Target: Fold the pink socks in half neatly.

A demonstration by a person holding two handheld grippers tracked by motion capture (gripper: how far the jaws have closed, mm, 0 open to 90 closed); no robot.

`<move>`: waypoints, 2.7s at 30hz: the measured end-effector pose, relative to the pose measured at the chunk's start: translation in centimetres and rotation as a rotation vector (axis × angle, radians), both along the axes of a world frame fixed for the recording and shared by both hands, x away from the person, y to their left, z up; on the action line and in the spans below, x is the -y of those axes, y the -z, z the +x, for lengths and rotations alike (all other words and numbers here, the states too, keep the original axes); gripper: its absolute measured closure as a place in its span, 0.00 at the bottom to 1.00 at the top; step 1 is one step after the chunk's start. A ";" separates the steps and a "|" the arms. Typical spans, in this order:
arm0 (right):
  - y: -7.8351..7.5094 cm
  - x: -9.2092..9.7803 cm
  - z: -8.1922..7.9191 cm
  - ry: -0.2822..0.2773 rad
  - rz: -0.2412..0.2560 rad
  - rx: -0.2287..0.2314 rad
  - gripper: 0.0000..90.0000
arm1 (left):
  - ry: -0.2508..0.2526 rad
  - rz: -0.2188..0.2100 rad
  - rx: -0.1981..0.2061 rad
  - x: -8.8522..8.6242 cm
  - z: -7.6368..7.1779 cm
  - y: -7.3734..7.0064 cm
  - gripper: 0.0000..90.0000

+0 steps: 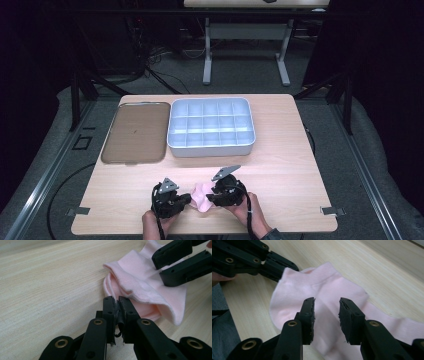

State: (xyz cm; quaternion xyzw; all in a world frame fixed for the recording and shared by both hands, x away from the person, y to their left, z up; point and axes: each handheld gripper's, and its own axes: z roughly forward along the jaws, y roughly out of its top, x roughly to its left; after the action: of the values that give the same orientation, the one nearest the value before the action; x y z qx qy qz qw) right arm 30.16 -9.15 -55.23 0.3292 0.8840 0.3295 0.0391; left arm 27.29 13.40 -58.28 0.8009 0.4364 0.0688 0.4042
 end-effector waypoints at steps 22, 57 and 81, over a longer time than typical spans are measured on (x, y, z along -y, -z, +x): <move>-0.4 -0.8 -0.4 -0.050 0.010 0.059 0.51 | -0.033 -0.062 0.053 -1.2 -0.2 -3.3 0.70; 1.3 8.9 0.7 0.265 -0.066 0.003 0.79 | 0.102 -0.001 0.078 0.9 -0.5 -2.2 0.87; 1.0 9.3 0.9 0.282 0.011 -0.011 0.72 | 0.098 0.021 0.044 1.0 -0.2 -0.3 0.98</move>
State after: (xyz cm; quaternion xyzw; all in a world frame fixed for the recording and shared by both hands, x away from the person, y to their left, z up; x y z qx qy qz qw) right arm 31.02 -18.44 -56.23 0.4524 0.8273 0.3238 0.0782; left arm 27.04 12.36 -57.96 0.8237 0.3870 0.0709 0.4082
